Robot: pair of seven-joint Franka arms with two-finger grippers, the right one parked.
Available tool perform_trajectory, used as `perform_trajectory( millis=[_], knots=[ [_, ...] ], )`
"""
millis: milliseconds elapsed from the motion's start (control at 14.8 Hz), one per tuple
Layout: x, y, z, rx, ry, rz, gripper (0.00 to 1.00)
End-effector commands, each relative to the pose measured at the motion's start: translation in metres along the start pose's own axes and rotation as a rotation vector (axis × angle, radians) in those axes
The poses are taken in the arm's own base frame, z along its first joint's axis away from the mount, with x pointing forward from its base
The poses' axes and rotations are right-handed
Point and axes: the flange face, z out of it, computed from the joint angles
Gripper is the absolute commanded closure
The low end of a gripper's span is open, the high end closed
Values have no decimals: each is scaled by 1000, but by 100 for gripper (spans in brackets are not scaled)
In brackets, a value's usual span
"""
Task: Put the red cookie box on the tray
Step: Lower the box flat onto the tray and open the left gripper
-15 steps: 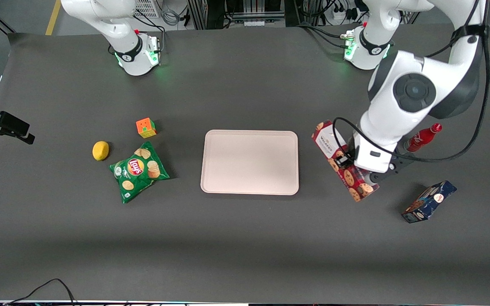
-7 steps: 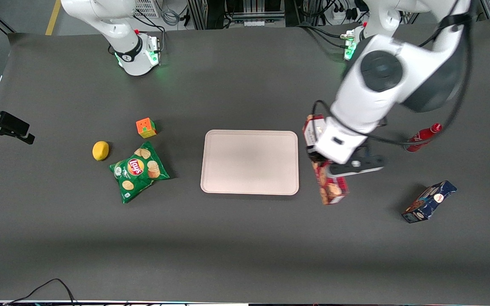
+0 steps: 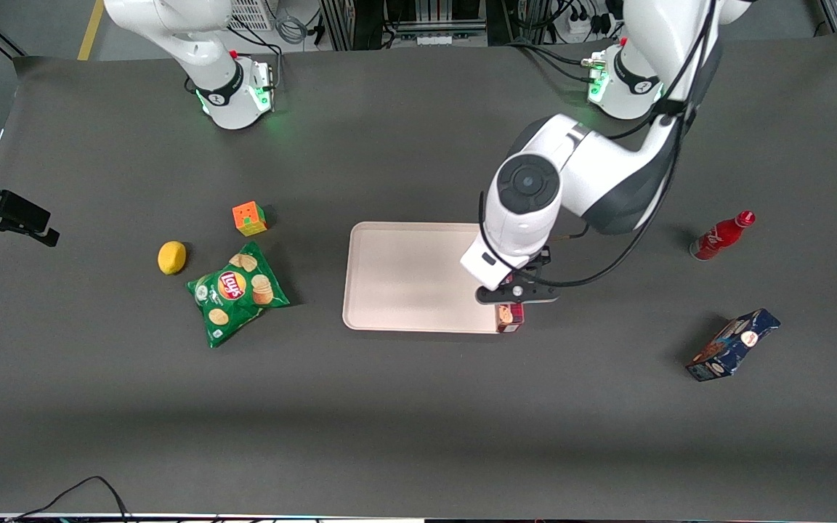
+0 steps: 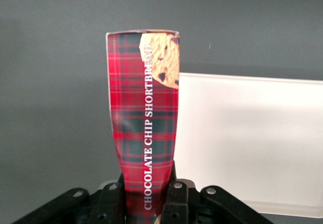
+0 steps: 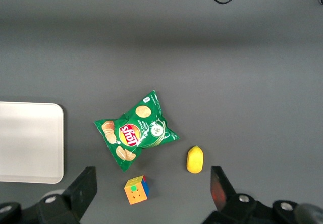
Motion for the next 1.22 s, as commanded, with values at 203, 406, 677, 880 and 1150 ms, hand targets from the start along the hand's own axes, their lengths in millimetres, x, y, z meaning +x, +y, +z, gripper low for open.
perform_trajectory(
  millis=[203,406,677,880,1150],
  knots=[
    [-15,13,84,2,58,-10,93],
    [-26,18,114,-25,65,-32,94],
    [-35,19,143,-45,64,-47,94],
    [-39,17,150,-40,56,-47,93],
    [-39,18,152,-44,57,-46,65]
  ],
)
